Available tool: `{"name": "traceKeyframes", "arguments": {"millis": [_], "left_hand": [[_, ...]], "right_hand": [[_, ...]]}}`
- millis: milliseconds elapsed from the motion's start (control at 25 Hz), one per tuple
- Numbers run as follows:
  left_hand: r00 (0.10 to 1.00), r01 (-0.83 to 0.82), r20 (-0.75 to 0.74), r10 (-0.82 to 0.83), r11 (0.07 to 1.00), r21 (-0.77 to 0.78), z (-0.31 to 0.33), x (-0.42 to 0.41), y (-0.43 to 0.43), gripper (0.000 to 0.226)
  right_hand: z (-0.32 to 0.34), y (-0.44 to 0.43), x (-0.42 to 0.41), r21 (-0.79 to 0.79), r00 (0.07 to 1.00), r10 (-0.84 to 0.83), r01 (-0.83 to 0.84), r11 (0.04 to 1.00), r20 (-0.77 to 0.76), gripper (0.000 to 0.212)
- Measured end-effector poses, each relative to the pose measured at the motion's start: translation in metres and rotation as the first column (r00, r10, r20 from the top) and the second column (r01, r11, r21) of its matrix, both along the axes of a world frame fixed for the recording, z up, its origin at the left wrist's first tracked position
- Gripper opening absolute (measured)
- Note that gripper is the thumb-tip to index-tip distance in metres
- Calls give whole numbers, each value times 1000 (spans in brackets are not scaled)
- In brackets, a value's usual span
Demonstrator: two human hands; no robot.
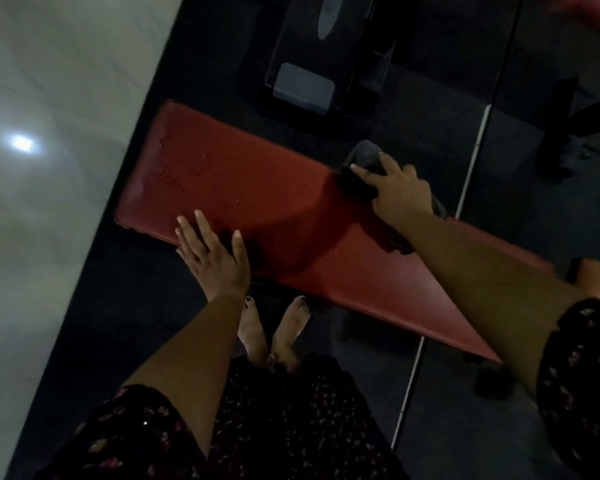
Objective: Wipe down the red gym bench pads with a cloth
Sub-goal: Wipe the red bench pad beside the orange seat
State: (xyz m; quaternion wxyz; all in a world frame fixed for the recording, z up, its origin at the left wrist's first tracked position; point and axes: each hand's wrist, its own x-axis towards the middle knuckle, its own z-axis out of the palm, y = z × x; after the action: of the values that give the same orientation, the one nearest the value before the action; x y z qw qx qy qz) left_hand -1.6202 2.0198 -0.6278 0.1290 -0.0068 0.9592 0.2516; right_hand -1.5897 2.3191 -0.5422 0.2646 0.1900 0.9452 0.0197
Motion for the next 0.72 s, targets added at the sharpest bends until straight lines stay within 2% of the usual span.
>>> {"name": "traceKeyframes", "arguments": {"millis": [80, 160, 240, 320, 440, 560, 640, 680, 720], "left_hand": [[999, -15, 42, 13, 999, 48, 0, -2, 0, 82], [995, -3, 95, -3, 998, 60, 2, -3, -3, 85], [989, 40, 140, -47, 998, 58, 8, -4, -7, 85], [976, 99, 189, -106, 994, 47, 15, -6, -12, 83], [965, 128, 229, -130, 992, 23, 28, -11, -20, 80], [962, 105, 249, -112, 994, 44, 36, -17, -21, 78], [963, 105, 246, -114, 993, 46, 39, -18, -24, 77], [965, 107, 238, -114, 993, 45, 39, -19, -26, 77], [967, 107, 229, -114, 993, 46, 39, -20, -28, 77]], "right_hand": [[1, -9, -5, -28, 999, 31, -31, 999, 27, 73], [-3, -33, 12, -18, 980, 197, -196, 980, 14, 75], [-9, -64, 44, -18, 900, 431, -433, 901, -57, 76], [-17, -101, 79, -46, 812, 565, -576, 816, -143, 75], [-24, -158, 113, -63, 744, 660, -667, 743, -101, 69], [-25, -181, 109, -47, 716, 698, -697, 715, -8, 64], [-22, -166, 95, -9, 676, 735, -736, 677, -43, 62], [-19, -155, 86, -2, 682, 728, -730, 683, -77, 65], [-14, -143, 76, -10, 724, 682, -686, 727, -104, 68]]}}
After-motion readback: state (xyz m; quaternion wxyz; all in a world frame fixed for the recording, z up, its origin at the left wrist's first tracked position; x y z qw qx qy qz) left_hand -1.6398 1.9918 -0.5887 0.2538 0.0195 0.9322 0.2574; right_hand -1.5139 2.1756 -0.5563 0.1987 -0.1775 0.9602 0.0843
